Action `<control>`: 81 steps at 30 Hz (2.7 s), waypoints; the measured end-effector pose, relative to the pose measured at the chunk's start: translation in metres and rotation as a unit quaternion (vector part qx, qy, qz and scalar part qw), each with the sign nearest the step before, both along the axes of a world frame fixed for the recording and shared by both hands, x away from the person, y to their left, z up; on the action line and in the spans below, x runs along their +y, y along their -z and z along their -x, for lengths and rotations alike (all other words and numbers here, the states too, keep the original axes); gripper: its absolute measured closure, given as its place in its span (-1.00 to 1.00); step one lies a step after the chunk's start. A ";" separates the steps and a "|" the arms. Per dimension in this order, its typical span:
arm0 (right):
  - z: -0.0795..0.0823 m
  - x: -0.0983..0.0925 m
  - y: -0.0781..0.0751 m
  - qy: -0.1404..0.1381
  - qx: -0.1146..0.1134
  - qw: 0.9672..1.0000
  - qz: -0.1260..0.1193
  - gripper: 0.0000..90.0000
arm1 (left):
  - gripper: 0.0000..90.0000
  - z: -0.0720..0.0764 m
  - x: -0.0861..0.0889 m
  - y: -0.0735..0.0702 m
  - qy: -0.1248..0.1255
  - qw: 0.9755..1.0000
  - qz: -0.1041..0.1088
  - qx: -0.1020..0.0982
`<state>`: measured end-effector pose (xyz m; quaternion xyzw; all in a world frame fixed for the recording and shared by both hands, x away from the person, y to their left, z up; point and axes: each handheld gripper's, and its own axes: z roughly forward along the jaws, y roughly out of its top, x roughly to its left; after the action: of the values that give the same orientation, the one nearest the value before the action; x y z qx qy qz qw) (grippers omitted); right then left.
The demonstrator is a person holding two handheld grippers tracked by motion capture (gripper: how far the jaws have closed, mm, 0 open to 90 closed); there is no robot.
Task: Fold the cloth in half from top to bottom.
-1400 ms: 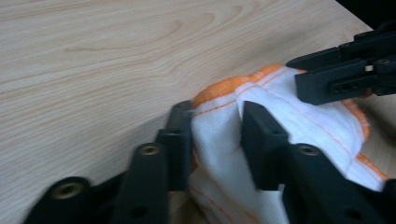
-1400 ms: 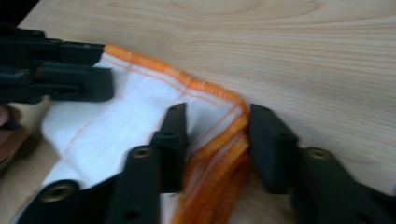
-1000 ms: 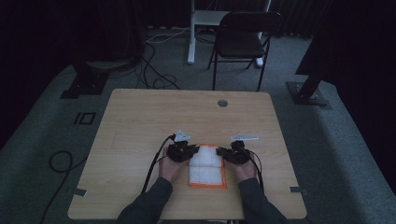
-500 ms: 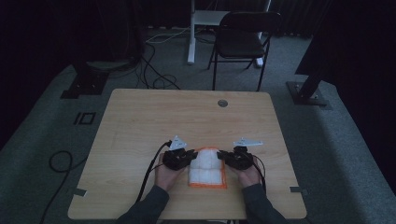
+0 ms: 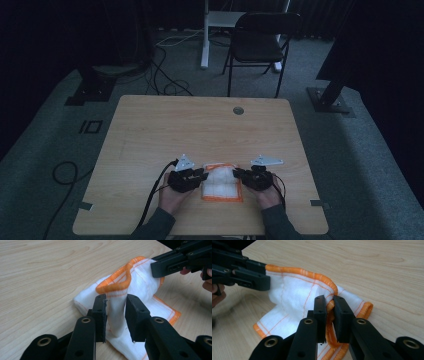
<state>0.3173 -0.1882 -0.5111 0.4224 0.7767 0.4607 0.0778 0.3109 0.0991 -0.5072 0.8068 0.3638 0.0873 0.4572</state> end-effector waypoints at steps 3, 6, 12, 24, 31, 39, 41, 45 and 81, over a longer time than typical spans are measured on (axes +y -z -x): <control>0.004 -0.002 0.001 -0.003 -0.001 1.000 -0.001 0.82 | 0.55 0.000 0.003 -0.002 -0.005 1.000 0.001 -0.004; 0.006 -0.003 0.001 -0.006 -0.002 1.000 -0.002 0.82 | 0.54 -0.004 0.006 -0.005 -0.018 1.000 0.007 -0.007; 0.009 -0.003 0.002 -0.012 -0.003 1.000 -0.002 0.82 | 0.50 -0.020 0.007 -0.017 -0.045 0.998 0.028 -0.015; 0.011 -0.006 0.000 -0.010 -0.012 1.000 0.003 0.64 | 0.39 -0.020 -0.017 -0.011 -0.017 1.000 -0.005 0.003; 0.013 -0.013 -0.002 -0.002 -0.016 1.000 -0.001 0.38 | 0.37 -0.009 -0.011 -0.008 -0.011 1.000 -0.003 0.010; 0.014 -0.016 -0.010 0.009 -0.037 0.999 -0.013 0.31 | 0.35 0.004 -0.004 -0.005 -0.007 1.000 -0.002 0.011; 0.014 -0.018 -0.010 0.015 -0.037 0.999 -0.017 0.30 | 0.35 0.007 -0.001 -0.004 -0.007 1.000 0.003 0.009; 0.013 -0.021 -0.010 0.023 -0.038 0.999 -0.019 0.29 | 0.33 0.010 0.005 -0.008 -0.008 1.000 0.016 0.001; 0.005 -0.012 0.001 0.019 -0.014 1.000 0.001 0.27 | 0.26 0.027 0.019 0.010 -0.019 1.000 0.007 0.009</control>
<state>0.3121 -0.2000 -0.5126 0.4305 0.7681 0.4638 0.0979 0.2840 0.1182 -0.5169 0.7974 0.3841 0.0863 0.4573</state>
